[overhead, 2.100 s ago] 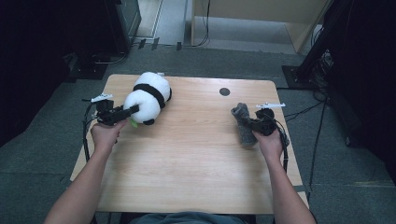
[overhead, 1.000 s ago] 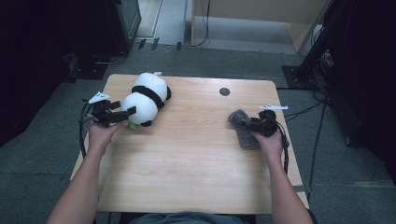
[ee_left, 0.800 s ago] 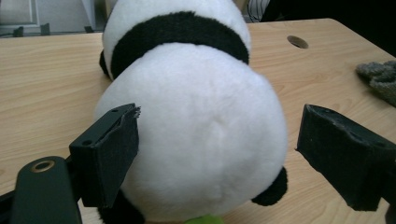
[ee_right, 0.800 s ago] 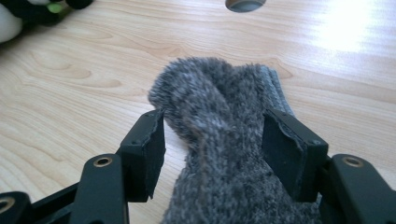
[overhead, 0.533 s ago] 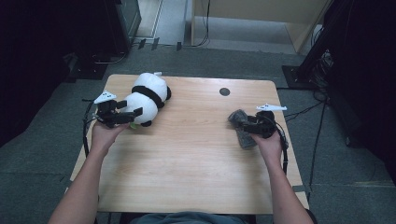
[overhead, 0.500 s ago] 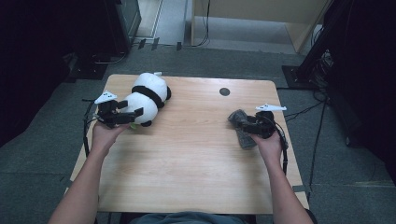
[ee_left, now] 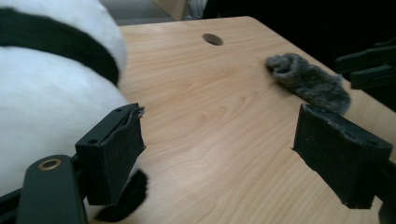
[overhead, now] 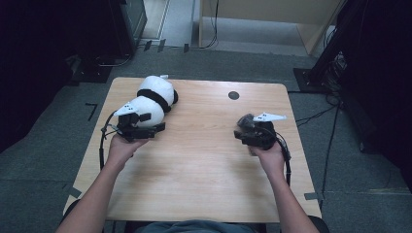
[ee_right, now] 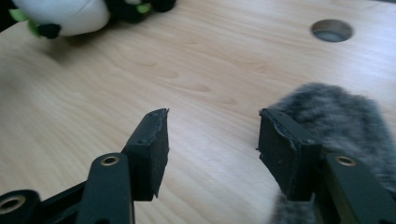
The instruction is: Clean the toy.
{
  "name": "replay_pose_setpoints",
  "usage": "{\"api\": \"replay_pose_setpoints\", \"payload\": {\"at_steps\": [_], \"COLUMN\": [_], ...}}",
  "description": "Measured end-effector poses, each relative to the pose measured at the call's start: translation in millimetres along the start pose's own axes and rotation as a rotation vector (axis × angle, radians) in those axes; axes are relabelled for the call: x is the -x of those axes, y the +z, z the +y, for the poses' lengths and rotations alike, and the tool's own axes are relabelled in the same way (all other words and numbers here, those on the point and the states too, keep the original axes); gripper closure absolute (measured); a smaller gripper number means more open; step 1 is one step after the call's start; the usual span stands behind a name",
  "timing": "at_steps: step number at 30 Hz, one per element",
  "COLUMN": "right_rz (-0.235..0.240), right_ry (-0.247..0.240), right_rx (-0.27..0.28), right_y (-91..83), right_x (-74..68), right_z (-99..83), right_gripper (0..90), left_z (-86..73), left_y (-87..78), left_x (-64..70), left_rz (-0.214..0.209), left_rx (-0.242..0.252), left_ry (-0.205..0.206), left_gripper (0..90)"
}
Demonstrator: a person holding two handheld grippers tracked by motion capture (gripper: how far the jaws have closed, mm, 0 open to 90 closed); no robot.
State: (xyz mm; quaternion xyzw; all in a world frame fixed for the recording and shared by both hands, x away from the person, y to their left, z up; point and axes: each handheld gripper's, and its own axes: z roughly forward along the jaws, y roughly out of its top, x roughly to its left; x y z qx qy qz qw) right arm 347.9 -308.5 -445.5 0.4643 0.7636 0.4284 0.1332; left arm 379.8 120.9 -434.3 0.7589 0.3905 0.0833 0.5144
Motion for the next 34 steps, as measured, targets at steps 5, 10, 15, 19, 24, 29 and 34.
{"api": "replay_pose_setpoints", "payload": {"at_steps": [5,10,15,19,24,29,34], "right_rz": [0.037,0.069,0.095,0.102,0.103,0.096,0.098], "right_ry": [-0.041,-0.077,-0.088,-0.104,-0.132,-0.126,-0.119], "right_rx": [-0.012,-0.009,-0.021,-0.044,-0.062,-0.072,-0.068], "right_y": [7.5,11.7,19.0,27.0,35.1,38.0,37.5], "right_x": [-19.4,-36.5,-45.0,-49.6,-52.8,-51.4,-48.6], "right_z": [-1.2,-2.3,-6.0,-8.3,-10.2,-10.9,-9.9], "right_gripper": [44.3,44.3,43.9,43.8,43.8,43.8,44.7], "left_z": [-2.9,-8.0,-14.6,-18.1,-21.3,-22.9,-23.7], "left_y": [9.2,16.6,24.8,32.9,40.8,44.0,45.2], "left_x": [10.7,25.2,37.8,43.1,45.1,44.5,42.7], "left_rz": [0.007,-0.019,-0.010,-0.022,-0.020,-0.011,-0.001], "left_rx": [-0.020,-0.042,-0.070,-0.090,-0.119,-0.138,-0.157], "left_ry": [0.039,0.076,0.116,0.153,0.174,0.183,0.168], "left_gripper": [16.3,16.8,21.3,22.0,22.6,23.5,23.6]}}
